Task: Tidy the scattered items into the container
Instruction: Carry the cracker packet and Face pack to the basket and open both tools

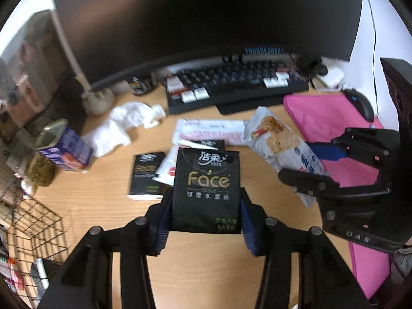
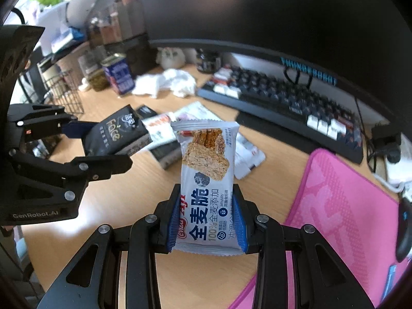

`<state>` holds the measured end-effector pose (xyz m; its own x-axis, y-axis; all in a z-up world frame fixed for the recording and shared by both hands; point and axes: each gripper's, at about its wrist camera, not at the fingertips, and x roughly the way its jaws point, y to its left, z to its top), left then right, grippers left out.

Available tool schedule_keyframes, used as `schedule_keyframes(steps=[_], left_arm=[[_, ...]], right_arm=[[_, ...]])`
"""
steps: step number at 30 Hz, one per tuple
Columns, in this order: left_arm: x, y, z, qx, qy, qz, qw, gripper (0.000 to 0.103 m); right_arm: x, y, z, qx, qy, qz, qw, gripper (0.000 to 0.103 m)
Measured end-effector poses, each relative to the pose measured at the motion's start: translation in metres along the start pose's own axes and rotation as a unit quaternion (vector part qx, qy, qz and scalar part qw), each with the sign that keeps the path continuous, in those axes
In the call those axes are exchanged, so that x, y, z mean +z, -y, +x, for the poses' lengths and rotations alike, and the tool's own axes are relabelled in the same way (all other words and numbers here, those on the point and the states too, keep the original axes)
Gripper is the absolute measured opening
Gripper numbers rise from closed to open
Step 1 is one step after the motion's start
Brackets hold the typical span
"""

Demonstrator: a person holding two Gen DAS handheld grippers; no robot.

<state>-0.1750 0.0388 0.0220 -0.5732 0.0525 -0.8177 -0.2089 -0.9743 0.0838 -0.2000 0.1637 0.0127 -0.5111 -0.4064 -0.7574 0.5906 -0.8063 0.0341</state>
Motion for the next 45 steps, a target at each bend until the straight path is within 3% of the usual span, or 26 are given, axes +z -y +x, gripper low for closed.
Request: schedule_keyframes(steps=[6, 11, 17, 25, 30, 42, 45], left_arm=[[-0.014, -0.035, -0.047, 0.025, 0.035, -0.031, 0.9986, 0.052], [-0.044, -0.093, -0.084, 0.057, 0.052, -0.09, 0.9929, 0.052], [-0.097, -0.165, -0.119, 0.115, 0.05, -0.151, 0.9806, 0.052], [-0.15, -0.23, -0.137, 0.15, 0.045, -0.219, 0.9631, 0.052], [-0.166, -0.243, -0.135, 0.154, 0.035, -0.24, 0.9578, 0.052], [-0.169, -0.246, -0.122, 0.161, 0.024, -0.238, 0.9576, 0.053], [-0.167, -0.242, -0.123, 0.187, 0.022, -0.225, 0.9559, 0.068]], right_arm=[[0.031, -0.056, -0.031, 0.023, 0.033, -0.052, 0.998, 0.035], [0.061, -0.126, -0.042, 0.045, 0.053, -0.112, 0.991, 0.035], [0.089, -0.216, -0.04, 0.097, 0.068, -0.169, 0.978, 0.035], [0.104, -0.309, -0.018, 0.147, 0.059, -0.223, 0.962, 0.035], [0.102, -0.335, -0.008, 0.167, 0.055, -0.24, 0.955, 0.035], [0.1, -0.336, 0.0, 0.17, 0.05, -0.238, 0.955, 0.035], [0.1, -0.336, -0.001, 0.151, 0.063, -0.243, 0.956, 0.042]])
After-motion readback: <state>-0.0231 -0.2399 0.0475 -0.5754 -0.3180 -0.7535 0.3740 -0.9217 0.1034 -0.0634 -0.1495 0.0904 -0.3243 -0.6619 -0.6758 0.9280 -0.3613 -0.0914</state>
